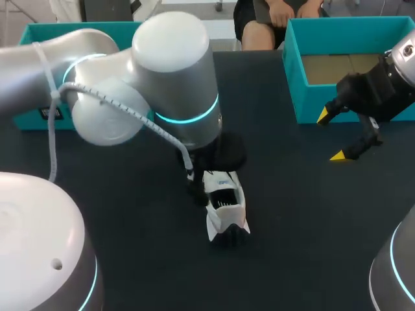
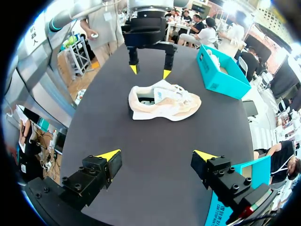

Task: Take the shoe out of the shoebox, open the shoe tongue, remove and reinsert the insole, then place the shoe into the shoebox

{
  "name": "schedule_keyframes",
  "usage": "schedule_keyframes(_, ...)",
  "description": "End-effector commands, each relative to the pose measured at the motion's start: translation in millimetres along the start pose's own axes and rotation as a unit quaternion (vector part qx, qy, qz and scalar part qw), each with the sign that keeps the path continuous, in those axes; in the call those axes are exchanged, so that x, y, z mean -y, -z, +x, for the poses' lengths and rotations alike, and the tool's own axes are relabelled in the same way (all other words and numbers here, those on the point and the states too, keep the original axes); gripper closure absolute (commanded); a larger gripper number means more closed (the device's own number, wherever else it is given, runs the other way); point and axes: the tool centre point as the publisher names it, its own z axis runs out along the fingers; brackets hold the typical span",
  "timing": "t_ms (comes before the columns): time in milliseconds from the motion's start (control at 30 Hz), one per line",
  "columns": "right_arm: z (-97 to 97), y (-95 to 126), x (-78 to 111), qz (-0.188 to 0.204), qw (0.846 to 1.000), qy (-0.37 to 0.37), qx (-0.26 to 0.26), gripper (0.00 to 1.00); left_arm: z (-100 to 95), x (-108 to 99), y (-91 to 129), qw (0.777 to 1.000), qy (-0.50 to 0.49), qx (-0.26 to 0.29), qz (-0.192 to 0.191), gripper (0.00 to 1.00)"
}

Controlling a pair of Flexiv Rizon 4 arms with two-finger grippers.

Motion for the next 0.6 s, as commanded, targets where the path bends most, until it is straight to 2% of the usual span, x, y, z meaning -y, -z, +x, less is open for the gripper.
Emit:
schedule_keyframes(33, 0.3, -1, -0.1, 0.001, 1.0, 0.0, 0.0, 0.0, 8.5, 9, 0, 0.957, 0.289, 0.034, 0.023, 0.0)
schedule_keyframes(200, 0.3, -1, -0.1, 0.001, 1.0, 0.0, 0.0, 0.0, 14.6, 25, -11, 0.956, 0.293, 0.012, 0.027, 0.02)
schedule_keyframes(400, 0.3, -1, -0.1, 0.001, 1.0, 0.0, 0.0, 0.0, 30.4, 37, -22, 0.963, 0.269, -0.003, 0.024, 0.05)
schedule_keyframes(600, 0.3, -1, -0.1, 0.001, 1.0, 0.0, 0.0, 0.0, 39.9, 49, -38, 0.972, 0.234, -0.014, 0.014, 0.01)
